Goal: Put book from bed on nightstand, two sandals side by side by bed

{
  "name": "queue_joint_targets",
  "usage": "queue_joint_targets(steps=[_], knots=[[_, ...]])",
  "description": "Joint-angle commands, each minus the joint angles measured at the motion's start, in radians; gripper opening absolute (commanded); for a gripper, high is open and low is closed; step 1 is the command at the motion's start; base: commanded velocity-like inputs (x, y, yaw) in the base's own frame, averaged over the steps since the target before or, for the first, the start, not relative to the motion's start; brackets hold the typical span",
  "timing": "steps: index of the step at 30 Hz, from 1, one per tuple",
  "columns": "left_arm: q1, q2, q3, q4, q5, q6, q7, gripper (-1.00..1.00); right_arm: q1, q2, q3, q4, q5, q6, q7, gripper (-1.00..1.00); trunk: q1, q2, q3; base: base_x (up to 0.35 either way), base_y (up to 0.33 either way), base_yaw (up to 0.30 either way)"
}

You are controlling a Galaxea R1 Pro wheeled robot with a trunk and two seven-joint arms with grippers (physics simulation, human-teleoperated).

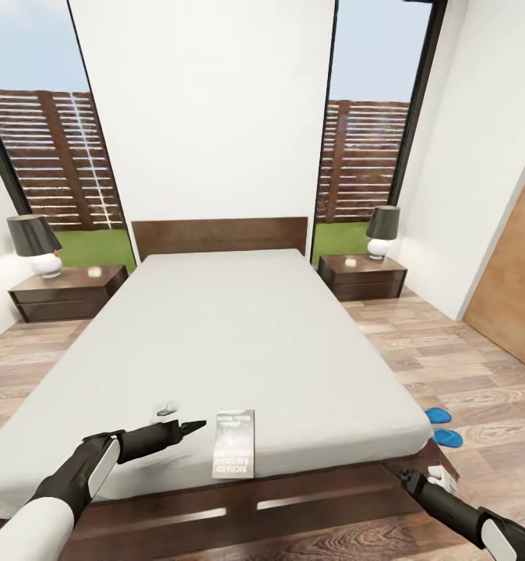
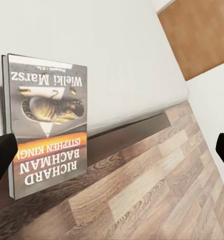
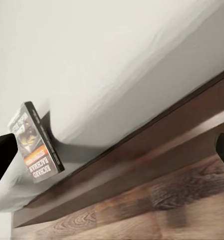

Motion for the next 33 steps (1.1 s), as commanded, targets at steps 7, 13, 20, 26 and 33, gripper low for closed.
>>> queue_joint_targets(steps=[7, 13, 20, 26, 33], knots=[[-0.001, -0.001, 0.001, 0.0, 0.007, 0.01, -0.004, 1.0, -0.001, 0.036, -0.001, 0.086, 0.08, 0.009, 0.002, 1.0, 0.0, -0.001, -0.001, -0.007, 0.0, 0.0], [-0.001, -0.001, 0.001, 0.0, 0.007, 0.012, -0.005, 1.0, -0.001, 0.118, 0.003, 0.097, 0.182, 0.005, -0.001, 1.0, 0.0, -0.001, -0.001, 0.0, 0.0, 0.0], [-0.001, -0.001, 0.001, 0.0, 0.008, 0.013, -0.006, 1.0, -0.001, 0.175, 0.045, 0.096, 0.19, 0.004, 0.0, 1.0, 0.0, -0.001, -0.001, 0.0, 0.0, 0.0], [-0.001, -0.002, 0.0, 0.001, 0.009, 0.014, -0.006, 1.0, -0.001, 0.183, 0.167, 0.088, 0.189, 0.004, 0.048, 1.0, 0.0, -0.001, -0.001, 0.0, 0.0, 0.0], [-0.001, -0.017, 0.0, 0.002, 0.009, 0.014, -0.006, 1.0, -0.001, 0.182, 0.189, 0.065, 0.19, 0.001, 0.254, 1.0, 0.0, -0.001, -0.001, 0.0, 0.0, 0.0]])
